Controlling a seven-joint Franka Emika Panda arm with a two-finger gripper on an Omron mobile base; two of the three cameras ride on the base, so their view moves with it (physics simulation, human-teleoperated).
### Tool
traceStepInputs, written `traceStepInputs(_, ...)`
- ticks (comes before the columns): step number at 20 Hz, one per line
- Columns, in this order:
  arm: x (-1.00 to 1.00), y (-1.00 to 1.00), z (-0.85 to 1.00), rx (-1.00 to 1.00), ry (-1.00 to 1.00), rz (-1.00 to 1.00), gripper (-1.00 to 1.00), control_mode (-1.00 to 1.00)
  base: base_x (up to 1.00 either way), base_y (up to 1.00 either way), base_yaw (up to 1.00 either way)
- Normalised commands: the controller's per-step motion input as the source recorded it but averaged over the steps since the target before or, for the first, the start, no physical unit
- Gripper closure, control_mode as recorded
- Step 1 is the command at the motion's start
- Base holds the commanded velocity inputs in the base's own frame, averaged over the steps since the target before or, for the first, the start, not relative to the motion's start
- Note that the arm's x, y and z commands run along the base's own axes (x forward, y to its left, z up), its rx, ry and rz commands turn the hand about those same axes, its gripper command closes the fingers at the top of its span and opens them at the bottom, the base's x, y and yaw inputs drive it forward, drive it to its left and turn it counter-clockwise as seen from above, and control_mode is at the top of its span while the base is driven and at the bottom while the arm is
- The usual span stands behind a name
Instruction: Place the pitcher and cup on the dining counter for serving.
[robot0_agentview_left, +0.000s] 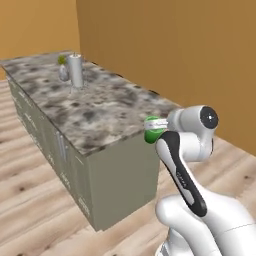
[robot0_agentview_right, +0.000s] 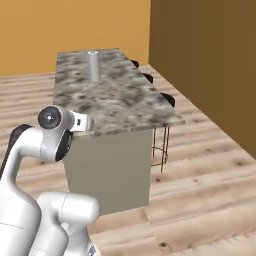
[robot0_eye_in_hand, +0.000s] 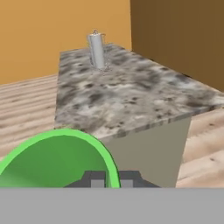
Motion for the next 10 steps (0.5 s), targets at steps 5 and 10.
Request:
traceStepInputs(5, 0.0, 0.0, 0.0, 0.0, 0.0, 0.0, 1.0, 1.0, 1.0, -0.72, 0.27)
traceStepInputs(10, 0.0, 0.0, 0.0, 0.0, 0.0, 0.0, 1.0, 1.0, 1.0, -0.48, 0.24)
